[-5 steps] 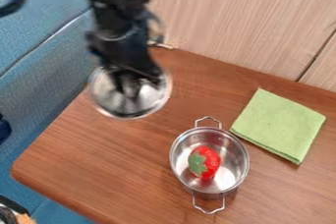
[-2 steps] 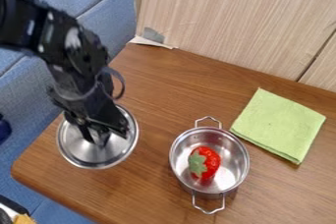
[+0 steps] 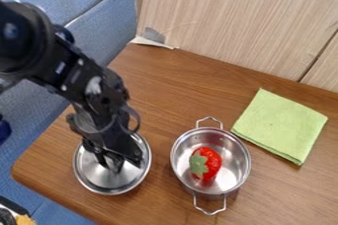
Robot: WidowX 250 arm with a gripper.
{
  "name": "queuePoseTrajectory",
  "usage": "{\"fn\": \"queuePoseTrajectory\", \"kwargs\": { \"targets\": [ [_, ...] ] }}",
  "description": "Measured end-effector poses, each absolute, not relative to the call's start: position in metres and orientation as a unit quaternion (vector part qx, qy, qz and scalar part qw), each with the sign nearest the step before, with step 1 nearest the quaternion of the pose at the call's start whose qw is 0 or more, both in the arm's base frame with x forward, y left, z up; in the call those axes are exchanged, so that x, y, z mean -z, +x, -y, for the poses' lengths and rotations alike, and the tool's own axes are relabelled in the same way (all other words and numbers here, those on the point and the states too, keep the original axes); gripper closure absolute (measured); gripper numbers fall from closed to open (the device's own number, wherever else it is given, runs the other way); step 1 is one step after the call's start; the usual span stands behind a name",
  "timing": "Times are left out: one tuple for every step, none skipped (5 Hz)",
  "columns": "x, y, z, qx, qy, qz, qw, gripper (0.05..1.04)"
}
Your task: Move the silver lid to the lower left part
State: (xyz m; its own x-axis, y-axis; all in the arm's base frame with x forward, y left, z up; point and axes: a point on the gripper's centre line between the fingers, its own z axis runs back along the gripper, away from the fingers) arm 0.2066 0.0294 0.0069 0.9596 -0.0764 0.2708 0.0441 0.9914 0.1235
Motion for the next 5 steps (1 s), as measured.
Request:
{"fn": "queuePoseTrajectory", "kwargs": {
  "targets": [
    [0.011,0.208,-0.027,0.029,0.05,0.12,0.991,0.802],
    [0.014,0.213,-0.023,0.043,0.03,0.116,0.992,0.762],
    [0.013,0.214,-0.023,0.038,0.038,0.118,0.991,0.47],
    [0.013,0.212,-0.02,0.041,0.039,0.109,0.992,0.172],
    [0.001,0.216,-0.014,0.055,0.048,0.122,0.99,0.074]
  ]
}}
